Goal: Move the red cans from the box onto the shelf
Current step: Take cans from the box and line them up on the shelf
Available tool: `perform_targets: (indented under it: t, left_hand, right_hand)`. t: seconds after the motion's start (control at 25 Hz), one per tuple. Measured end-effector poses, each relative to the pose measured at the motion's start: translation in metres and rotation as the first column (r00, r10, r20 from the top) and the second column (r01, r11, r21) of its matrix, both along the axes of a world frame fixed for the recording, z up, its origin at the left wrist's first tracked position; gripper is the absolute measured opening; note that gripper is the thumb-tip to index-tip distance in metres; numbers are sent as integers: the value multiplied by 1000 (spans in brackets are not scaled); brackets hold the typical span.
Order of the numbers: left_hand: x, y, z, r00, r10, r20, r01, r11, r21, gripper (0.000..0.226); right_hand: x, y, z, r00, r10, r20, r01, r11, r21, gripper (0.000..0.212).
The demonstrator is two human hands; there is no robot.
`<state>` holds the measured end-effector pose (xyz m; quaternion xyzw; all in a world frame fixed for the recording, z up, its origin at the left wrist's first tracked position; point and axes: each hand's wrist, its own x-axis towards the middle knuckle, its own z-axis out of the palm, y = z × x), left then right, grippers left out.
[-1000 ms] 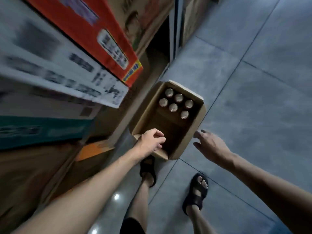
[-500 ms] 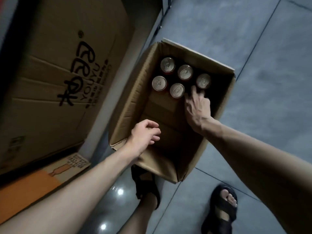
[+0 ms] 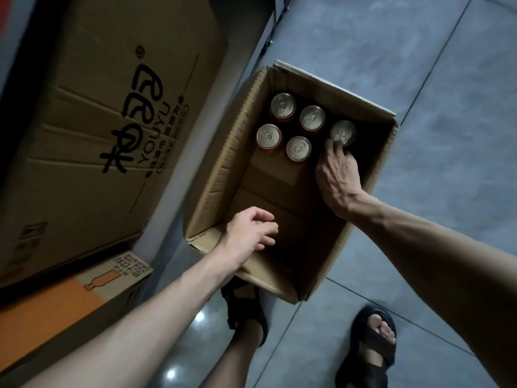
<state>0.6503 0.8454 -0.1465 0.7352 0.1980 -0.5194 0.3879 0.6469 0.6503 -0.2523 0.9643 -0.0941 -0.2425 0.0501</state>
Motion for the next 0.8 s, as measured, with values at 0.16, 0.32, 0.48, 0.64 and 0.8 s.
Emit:
perform_targets:
  t: [0.16, 0.32, 0.48, 0.64, 0.8]
  left_hand:
    - [-3, 5, 3, 948, -277, 157, 277, 961, 21, 55]
    - [-4, -2, 28, 464, -737, 491, 722, 636, 272, 112]
    - [14, -3, 62, 760, -497, 418, 535, 844, 31, 96]
    - [27, 14, 69, 874, -282, 396, 294, 955, 30, 79]
    - [33, 32, 56, 904, -187, 384, 180, 982, 54, 68]
  right_hand:
    - [-11, -2, 37, 985, -159, -69, 173, 936, 308, 52]
    - [-8, -13, 113, 961, -165, -221, 275, 645, 713, 52]
    - [5, -1, 172, 891, -10, -454, 434, 312, 845, 35]
    - [23, -3, 145, 854, -283, -437, 501, 223, 836, 46]
    - [36, 6, 67, 978, -196, -74, 209, 912, 354, 86]
